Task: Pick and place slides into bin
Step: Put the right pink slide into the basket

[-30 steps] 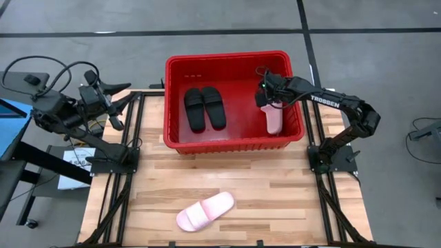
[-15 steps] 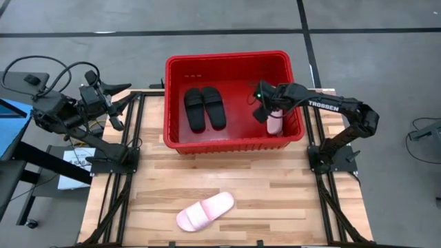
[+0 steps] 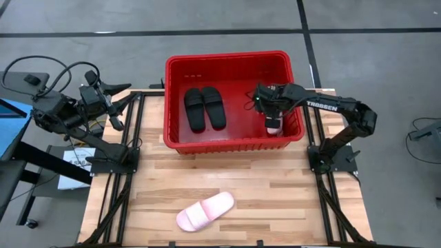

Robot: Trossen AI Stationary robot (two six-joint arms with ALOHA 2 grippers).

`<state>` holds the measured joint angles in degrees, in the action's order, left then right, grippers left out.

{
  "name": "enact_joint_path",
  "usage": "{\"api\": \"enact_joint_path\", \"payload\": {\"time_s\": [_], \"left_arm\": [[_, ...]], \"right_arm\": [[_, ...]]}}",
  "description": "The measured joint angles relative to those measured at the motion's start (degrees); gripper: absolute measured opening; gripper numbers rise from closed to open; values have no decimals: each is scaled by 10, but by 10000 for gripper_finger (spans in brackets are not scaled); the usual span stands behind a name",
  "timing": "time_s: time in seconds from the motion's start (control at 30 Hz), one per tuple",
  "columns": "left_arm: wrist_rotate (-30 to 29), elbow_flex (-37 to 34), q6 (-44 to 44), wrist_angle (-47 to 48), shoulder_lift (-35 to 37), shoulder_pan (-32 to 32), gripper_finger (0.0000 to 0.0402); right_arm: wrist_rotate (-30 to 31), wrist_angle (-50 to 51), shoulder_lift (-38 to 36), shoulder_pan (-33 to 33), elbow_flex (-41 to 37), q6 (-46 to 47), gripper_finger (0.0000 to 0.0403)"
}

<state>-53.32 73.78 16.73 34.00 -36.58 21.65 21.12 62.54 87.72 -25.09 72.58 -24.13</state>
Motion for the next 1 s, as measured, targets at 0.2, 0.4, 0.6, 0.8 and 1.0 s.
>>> {"api": "enact_joint_path", "payload": {"time_s": [0.2, 0.4, 0.6, 0.8, 1.0], "left_arm": [[0, 0, 1, 0, 0, 0, 136], [0, 0, 8, 0, 0, 0, 136], [0, 0, 9, 0, 0, 0, 136], [0, 0, 11, 0, 0, 0, 136], [0, 0, 11, 0, 0, 0, 136]], "right_arm": [[45, -1, 52, 14, 0, -61, 133], [134, -15, 96, 18, 0, -89, 134], [150, -17, 110, 10, 2, -110, 132], [149, -17, 110, 7, 2, -135, 131], [121, -23, 110, -11, 2, -140, 131]]}}
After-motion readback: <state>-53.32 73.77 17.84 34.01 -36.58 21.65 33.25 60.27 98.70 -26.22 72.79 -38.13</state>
